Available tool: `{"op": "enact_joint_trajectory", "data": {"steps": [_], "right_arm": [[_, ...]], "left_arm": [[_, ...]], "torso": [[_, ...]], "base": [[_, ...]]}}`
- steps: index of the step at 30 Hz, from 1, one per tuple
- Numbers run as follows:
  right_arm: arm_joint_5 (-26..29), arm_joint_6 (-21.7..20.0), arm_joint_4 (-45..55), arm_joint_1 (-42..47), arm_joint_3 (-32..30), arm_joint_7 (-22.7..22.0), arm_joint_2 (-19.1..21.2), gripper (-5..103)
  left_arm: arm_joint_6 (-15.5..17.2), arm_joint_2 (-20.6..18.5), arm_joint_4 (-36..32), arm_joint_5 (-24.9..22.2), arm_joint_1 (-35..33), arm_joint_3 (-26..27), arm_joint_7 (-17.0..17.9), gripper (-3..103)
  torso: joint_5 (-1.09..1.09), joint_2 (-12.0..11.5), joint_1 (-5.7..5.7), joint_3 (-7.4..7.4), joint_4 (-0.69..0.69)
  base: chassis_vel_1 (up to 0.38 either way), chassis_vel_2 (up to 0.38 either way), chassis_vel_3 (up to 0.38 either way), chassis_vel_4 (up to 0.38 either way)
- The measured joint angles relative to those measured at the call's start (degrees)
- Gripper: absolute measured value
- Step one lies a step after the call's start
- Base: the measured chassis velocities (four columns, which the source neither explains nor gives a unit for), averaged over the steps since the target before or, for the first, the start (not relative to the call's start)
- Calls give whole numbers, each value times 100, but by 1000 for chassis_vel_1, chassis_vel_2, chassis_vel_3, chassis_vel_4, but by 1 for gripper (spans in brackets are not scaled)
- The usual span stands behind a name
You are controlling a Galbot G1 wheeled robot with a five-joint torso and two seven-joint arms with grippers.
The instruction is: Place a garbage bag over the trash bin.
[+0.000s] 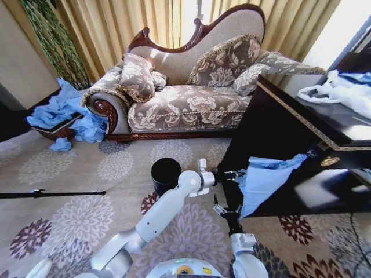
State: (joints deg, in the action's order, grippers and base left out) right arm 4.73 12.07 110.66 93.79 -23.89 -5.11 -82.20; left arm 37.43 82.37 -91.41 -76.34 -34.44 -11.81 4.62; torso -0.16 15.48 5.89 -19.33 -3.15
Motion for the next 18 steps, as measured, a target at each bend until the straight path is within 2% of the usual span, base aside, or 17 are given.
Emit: {"op": "enact_joint_trajectory", "data": {"steps": [13,18], "right_arm": [[-58,34,41,49,64,5,-44,100],[-98,34,71,63,139,7,-68,100]], "left_arm": [[122,-714,-482,151,-275,376,80,0],[128,-1119,-817,156,-548,580,10,0]], "torso": [[0,0,0,0,0],[0,-1,0,0,0]], "base": [[0,0,0,0],[0,0,0,0]]}}
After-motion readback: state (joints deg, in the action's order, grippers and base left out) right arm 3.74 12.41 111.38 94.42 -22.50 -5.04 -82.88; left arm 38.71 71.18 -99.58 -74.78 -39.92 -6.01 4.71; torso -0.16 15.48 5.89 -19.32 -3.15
